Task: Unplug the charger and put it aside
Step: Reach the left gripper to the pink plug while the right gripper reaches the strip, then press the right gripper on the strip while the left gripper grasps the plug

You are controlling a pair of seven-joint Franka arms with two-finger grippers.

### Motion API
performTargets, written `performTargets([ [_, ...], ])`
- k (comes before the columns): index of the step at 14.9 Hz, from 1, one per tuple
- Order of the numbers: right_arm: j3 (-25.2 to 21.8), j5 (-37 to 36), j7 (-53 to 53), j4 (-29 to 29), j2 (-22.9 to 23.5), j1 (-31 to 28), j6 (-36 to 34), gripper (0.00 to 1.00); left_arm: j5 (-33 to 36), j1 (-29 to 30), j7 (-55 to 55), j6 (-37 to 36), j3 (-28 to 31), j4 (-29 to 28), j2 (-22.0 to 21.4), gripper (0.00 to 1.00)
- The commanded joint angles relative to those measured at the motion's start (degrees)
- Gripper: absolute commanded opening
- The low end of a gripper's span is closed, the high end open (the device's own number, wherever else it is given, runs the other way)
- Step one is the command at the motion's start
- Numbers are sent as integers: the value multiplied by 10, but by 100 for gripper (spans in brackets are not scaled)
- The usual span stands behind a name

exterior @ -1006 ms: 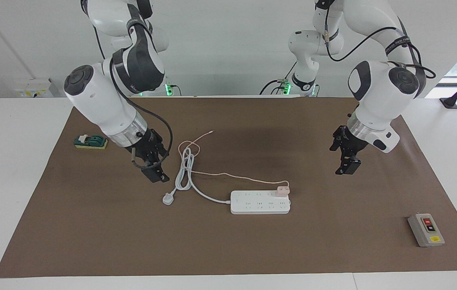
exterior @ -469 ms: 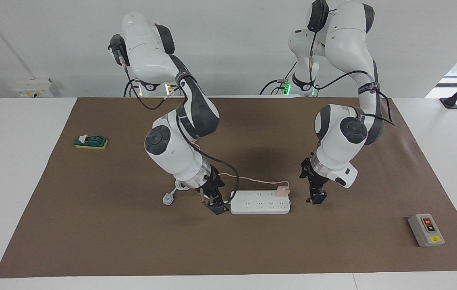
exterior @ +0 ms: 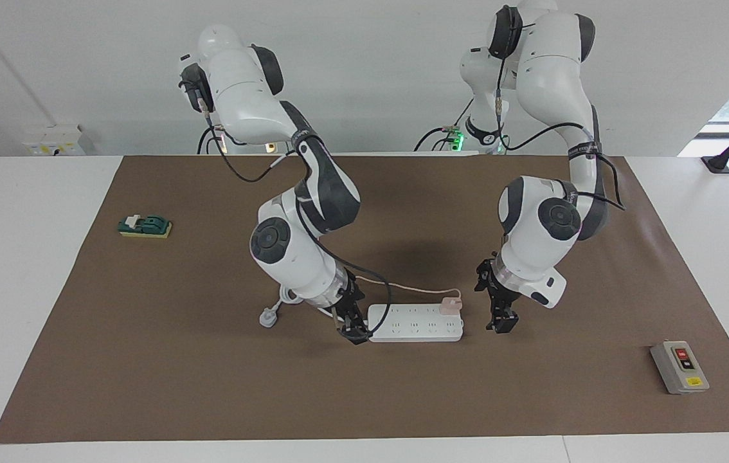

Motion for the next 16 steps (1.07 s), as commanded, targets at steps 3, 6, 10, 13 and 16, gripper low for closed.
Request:
performTargets([
  [3,0,23,5,-51,-12,6,45,97,9,-33,-22,32,8,-7,6,100],
  [6,0,37,5,-74,-13,18,75,98,10,-35,-22,37,8,-14,4,100],
  [10,0,38,2,-92,-16,25,75,98,10,-40,-21,39,8,-28,1,100],
  [13,0,39,2,-93,-16,27,78,98,9,-44,-22,37,8,-27,0,100],
  [16,0,39,2,-103,-16,27,94,98,9,-49,-22,40,8,-29,0,100],
])
